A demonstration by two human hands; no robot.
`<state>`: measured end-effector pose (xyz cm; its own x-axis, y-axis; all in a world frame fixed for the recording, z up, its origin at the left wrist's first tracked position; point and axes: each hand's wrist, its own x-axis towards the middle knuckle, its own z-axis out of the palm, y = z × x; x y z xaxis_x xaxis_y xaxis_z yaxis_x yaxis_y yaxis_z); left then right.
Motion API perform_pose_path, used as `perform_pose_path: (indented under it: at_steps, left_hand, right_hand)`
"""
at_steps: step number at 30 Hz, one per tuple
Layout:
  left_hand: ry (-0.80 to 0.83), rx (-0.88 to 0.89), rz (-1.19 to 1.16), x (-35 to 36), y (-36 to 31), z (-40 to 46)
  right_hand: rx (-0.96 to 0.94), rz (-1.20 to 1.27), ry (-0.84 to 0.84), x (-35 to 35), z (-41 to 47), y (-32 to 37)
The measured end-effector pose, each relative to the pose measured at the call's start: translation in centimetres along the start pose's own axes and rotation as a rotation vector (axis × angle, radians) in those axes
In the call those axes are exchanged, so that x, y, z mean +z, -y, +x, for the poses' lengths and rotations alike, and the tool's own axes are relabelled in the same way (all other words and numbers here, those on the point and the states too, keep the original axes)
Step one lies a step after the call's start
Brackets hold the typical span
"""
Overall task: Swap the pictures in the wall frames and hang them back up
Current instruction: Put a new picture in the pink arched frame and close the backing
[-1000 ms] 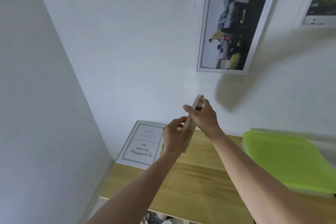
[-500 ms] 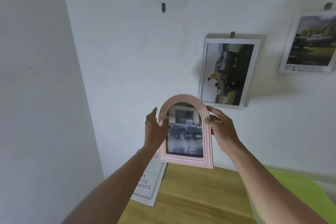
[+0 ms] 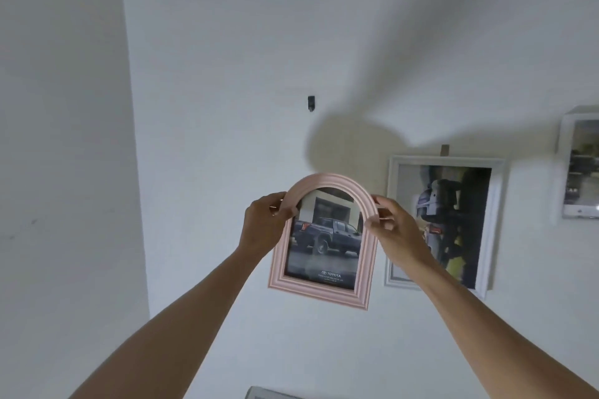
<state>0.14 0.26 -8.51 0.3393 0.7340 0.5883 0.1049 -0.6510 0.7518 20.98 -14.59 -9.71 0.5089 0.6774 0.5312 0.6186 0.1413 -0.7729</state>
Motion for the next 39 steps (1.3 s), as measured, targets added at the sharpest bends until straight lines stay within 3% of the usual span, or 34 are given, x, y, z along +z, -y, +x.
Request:
perform_pose_path:
  at_steps: [7,14,28,33,39]
  left_hand:
    - [-0.082,0.126,0.039,-1.9,-0.4,8.4]
    - [-0.089,0.211,0.055,-3.1,0.1,14.6]
    - [-0.1,0.328,0.09,-2.8,2.1,17.9]
    - [-0.113,0.323,0.15,-2.3,2.3,18.1]
    - [-0.137,0.353,0.178,-2.2,2.6,18.4]
  right_hand:
    - [-0.099,-0.011,-0.152,2.2,7.8,4.1]
    - [-0.181,-0.09,-0.201,3.5,13.5,6.9]
    - [-0.254,-0.252,-0.452,6.1,16.1,5.4]
    - [-0.379,-0.509,-0.472,6.9,15.5,4.6]
    - [-0.375,-0.806,-0.466,6.5,15.6,4.4]
